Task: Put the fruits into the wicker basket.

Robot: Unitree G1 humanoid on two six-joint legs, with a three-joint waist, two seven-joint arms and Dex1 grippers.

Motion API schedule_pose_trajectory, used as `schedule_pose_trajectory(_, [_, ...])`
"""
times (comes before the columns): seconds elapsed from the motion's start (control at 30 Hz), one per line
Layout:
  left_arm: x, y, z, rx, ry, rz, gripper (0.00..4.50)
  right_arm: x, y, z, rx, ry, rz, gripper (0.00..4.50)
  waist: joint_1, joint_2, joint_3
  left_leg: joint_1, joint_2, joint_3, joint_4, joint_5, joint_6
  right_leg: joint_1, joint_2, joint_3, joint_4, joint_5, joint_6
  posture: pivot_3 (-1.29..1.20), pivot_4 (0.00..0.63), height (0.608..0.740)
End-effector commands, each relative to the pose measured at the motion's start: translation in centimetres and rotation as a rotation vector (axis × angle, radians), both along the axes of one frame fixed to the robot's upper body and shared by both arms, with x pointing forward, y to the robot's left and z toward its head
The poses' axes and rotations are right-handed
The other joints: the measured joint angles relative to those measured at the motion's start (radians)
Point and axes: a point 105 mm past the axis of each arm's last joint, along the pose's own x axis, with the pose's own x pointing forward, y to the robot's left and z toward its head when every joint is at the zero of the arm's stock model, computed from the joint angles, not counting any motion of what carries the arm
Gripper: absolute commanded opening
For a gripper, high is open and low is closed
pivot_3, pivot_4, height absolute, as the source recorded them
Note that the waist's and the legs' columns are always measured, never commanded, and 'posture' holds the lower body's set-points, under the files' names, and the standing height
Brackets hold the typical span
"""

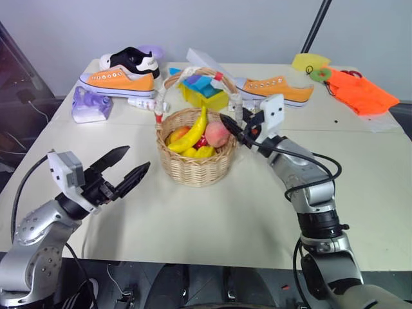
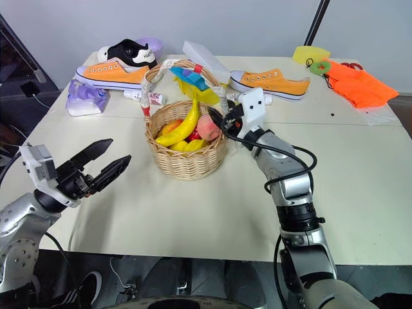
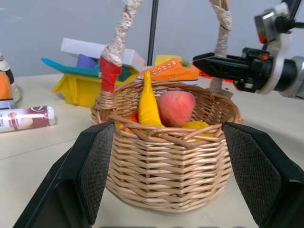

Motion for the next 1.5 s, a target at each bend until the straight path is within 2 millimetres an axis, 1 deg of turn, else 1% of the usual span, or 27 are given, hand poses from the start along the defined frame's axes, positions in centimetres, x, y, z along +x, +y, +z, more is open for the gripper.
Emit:
schedule_pose_trajectory(0.03, [-0.2, -0.4, 0.5, 0.014, -0.025, -0.016, 3.86, -0.5, 0.5, 1.5, 0.002, -0.070, 0.027, 0.50, 0.000, 0.000, 0.000, 0.000, 0.000, 0.000, 0.000, 0.000, 0.000, 0.000, 0.000, 0.000, 0.000, -0.001, -0.001, 0.00, 0.150, 0.740])
schedule_pose_trajectory(0.07, [-0.2, -0.5, 0.6, 0.008, -0.025, -0.020, 3.86, -0.6, 0.4, 1.5, -0.004, -0.071, 0.030, 0.05, 0.000, 0.000, 0.000, 0.000, 0.000, 0.000, 0.000, 0.000, 0.000, 0.000, 0.000, 0.000, 0.000, -0.001, -0.001, 0.00, 0.150, 0.740])
schedule_pose_trajectory(0.23, [0.4, -0.9, 0.8, 0.017, -0.049, -0.030, 3.86, -0.6, -0.8, 2.2, 0.004, -0.101, 0.007, 0.05, 0.000, 0.000, 0.000, 0.000, 0.000, 0.000, 0.000, 0.000, 0.000, 0.000, 0.000, 0.000, 0.000, -0.001, -0.001, 0.00, 0.150, 0.740])
schedule_pose_trajectory(0.3, [0.6, -1.0, 0.8, 0.014, -0.042, -0.044, 3.86, -0.7, -1.8, 2.7, 0.005, -0.116, -0.010, 0.05, 0.000, 0.000, 0.000, 0.000, 0.000, 0.000, 0.000, 0.000, 0.000, 0.000, 0.000, 0.000, 0.000, -0.001, -0.001, 0.00, 0.150, 0.740])
schedule_pose_trajectory(0.43, [1.1, -1.3, 1.0, 0.008, -0.043, -0.078, 3.86, 0.0, -6.4, 4.2, -0.008, -0.156, -0.161, 0.05, 0.008, 0.000, 0.000, -0.001, 0.000, 0.000, 0.000, 0.000, 0.000, 0.000, 0.000, 0.000, -0.001, -0.001, -0.001, 0.00, 0.150, 0.740])
schedule_pose_trajectory(0.5, [1.5, -1.6, 0.9, 0.005, -0.046, -0.099, 3.86, 0.5, -10.8, 4.8, -0.021, -0.175, -0.334, 0.05, 0.008, 0.001, 0.000, -0.001, 0.000, 0.000, 0.000, 0.000, 0.000, 0.000, 0.000, 0.000, -0.002, -0.001, -0.002, 0.00, 0.150, 0.740])
schedule_pose_trajectory(0.53, [1.8, -1.8, 0.9, 0.003, -0.046, -0.115, 3.86, 0.4, -12.9, 5.1, -0.027, -0.186, -0.415, 0.05, 0.009, 0.001, 0.000, -0.001, 0.000, 0.000, 0.000, 0.000, 0.000, 0.000, 0.000, 0.000, -0.002, -0.001, -0.002, 0.00, 0.150, 0.740])
schedule_pose_trajectory(0.57, [2.0, -2.1, 0.9, 0.002, -0.049, -0.129, 3.86, 0.1, -14.7, 5.3, -0.028, -0.193, -0.484, 0.05, 0.009, 0.001, 0.000, -0.001, 0.000, 0.000, 0.000, 0.000, 0.000, 0.000, 0.000, 0.000, -0.002, -0.001, -0.002, 0.00, 0.150, 0.740])
schedule_pose_trajectory(0.63, [2.5, -2.6, 1.0, -0.004, -0.053, -0.161, 3.86, -0.7, -17.9, 5.5, -0.022, -0.199, -0.605, 0.05, 0.008, 0.001, 0.000, -0.001, -0.001, 0.000, 0.000, 0.000, 0.000, 0.000, 0.000, 0.000, -0.002, -0.001, -0.001, 0.00, 0.150, 0.740])
schedule_pose_trajectory(0.67, [2.7, -2.9, 1.1, -0.008, -0.054, -0.174, 3.86, -1.3, -19.0, 5.5, -0.028, -0.207, -0.661, 0.05, 0.007, 0.001, 0.000, -0.001, -0.001, 0.000, -0.001, 0.000, 0.000, 0.000, 0.000, 0.000, -0.002, -0.001, -0.001, 0.00, 0.150, 0.740])
schedule_pose_trajectory(0.7, [2.9, -3.0, 1.1, -0.006, -0.057, -0.183, 3.86, -1.7, -19.8, 5.5, -0.033, -0.212, -0.702, 0.05, 0.006, 0.001, 0.000, -0.001, 0.000, 0.000, -0.001, 0.000, 0.000, 0.000, 0.000, 0.000, -0.002, 0.000, 0.000, 0.00, 0.150, 0.740])
schedule_pose_trajectory(0.8, [3.8, -4.0, 1.8, -0.010, -0.084, -0.237, 3.86, -4.8, -23.4, 5.1, -0.027, -0.221, -0.893, 0.05, 0.006, 0.001, 0.001, -0.001, 0.000, 0.000, -0.002, 0.000, 0.000, -0.001, 0.001, 0.000, -0.001, 0.001, 0.002, 0.00, 0.150, 0.740])
schedule_pose_trajectory(0.9, [4.3, -4.6, 1.7, 0.016, -0.091, -0.289, 3.86, -7.4, -25.7, 4.7, -0.029, -0.240, -1.038, 0.05, 0.004, 0.006, 0.001, -0.001, 0.000, 0.001, -0.001, 0.000, 0.000, 0.000, 0.001, 0.000, 0.000, 0.001, 0.002, 0.00, 0.150, 0.740])
schedule_pose_trajectory(0.97, [4.6, -5.1, 1.5, 0.033, -0.091, -0.321, 3.86, -9.2, -27.5, 4.1, -0.022, -0.233, -1.160, 0.05, 0.004, 0.007, 0.000, 0.000, 0.000, 0.001, 0.000, 0.000, 0.001, 0.001, 0.001, 0.000, 0.000, 0.001, 0.002, 0.00, 0.150, 0.740])
schedule_pose_trajectory(1.07, [4.8, -5.8, 1.1, 0.062, -0.082, -0.384, 3.86, -11.9, -30.0, 4.3, 0.006, -0.257, -1.351, 0.05, 0.006, 0.007, 0.001, 0.000, 0.000, 0.002, 0.000, 0.001, 0.002, 0.001, 0.002, 0.000, 0.001, 0.001, 0.002, 0.00, 0.150, 0.740])
schedule_pose_trajectory(1.17, [4.9, -6.3, 0.7, 0.115, -0.098, -0.437, 3.86, -13.2, -30.7, 4.2, 0.038, -0.253, -1.436, 0.05, 0.004, 0.007, 0.001, 0.000, 0.000, 0.002, 0.000, 0.001, 0.002, 0.001, 0.002, 0.000, 0.001, 0.001, 0.002, 0.00, 0.150, 0.740])
schedule_pose_trajectory(1.2, [4.9, -6.4, 0.7, 0.134, -0.108, -0.445, 3.86, -13.4, -30.8, 4.0, 0.043, -0.247, -1.452, 0.05, 0.004, 0.007, 0.001, 0.000, 0.000, 0.002, 0.000, 0.001, 0.002, 0.001, 0.002, 0.000, 0.001, 0.001, 0.002, 0.00, 0.150, 0.740])
schedule_pose_trajectory(1.27, [5.0, -6.7, 0.8, 0.164, -0.126, -0.468, 3.86, -14.0, -30.8, 3.1, 0.122, -0.224, -1.492, 0.05, 0.003, 0.007, 0.001, 0.001, 0.000, 0.002, 0.000, 0.001, 0.003, 0.001, 0.003, 0.000, 0.001, 0.001, 0.002, 0.00, 0.150, 0.740])
schedule_pose_trajectory(1.33, [5.1, -7.0, 1.2, 0.174, -0.141, -0.485, 3.86, -14.3, -30.4, 2.7, 0.153, -0.229, -1.513, 0.05, 0.003, 0.007, 0.001, 0.001, 0.001, 0.002, 0.000, 0.001, 0.003, 0.001, 0.004, 0.000, 0.002, 0.001, 0.002, 0.00, 0.150, 0.740])
schedule_pose_trajectory(1.43, [5.2, -7.1, 1.3, 0.164, -0.141, -0.486, 3.86, -13.5, -29.4, 1.7, 0.169, -0.190, -1.483, 0.05, 0.002, 0.008, 0.001, 0.001, 0.000, 0.003, 0.000, 0.002, 0.003, 0.001, 0.004, 0.001, 0.002, 0.001, 0.003, 0.00, 0.150, 0.740])
schedule_pose_trajectory(1.5, [5.2, -7.0, 0.9, 0.162, -0.134, -0.474, 3.86, -13.0, -29.1, 1.2, 0.180, -0.167, -1.472, 0.05, 0.004, 0.008, 0.001, 0.001, 0.000, 0.003, 0.000, 0.002, 0.003, 0.001, 0.004, 0.001, 0.002, 0.001, 0.003, 0.00, 0.150, 0.740])
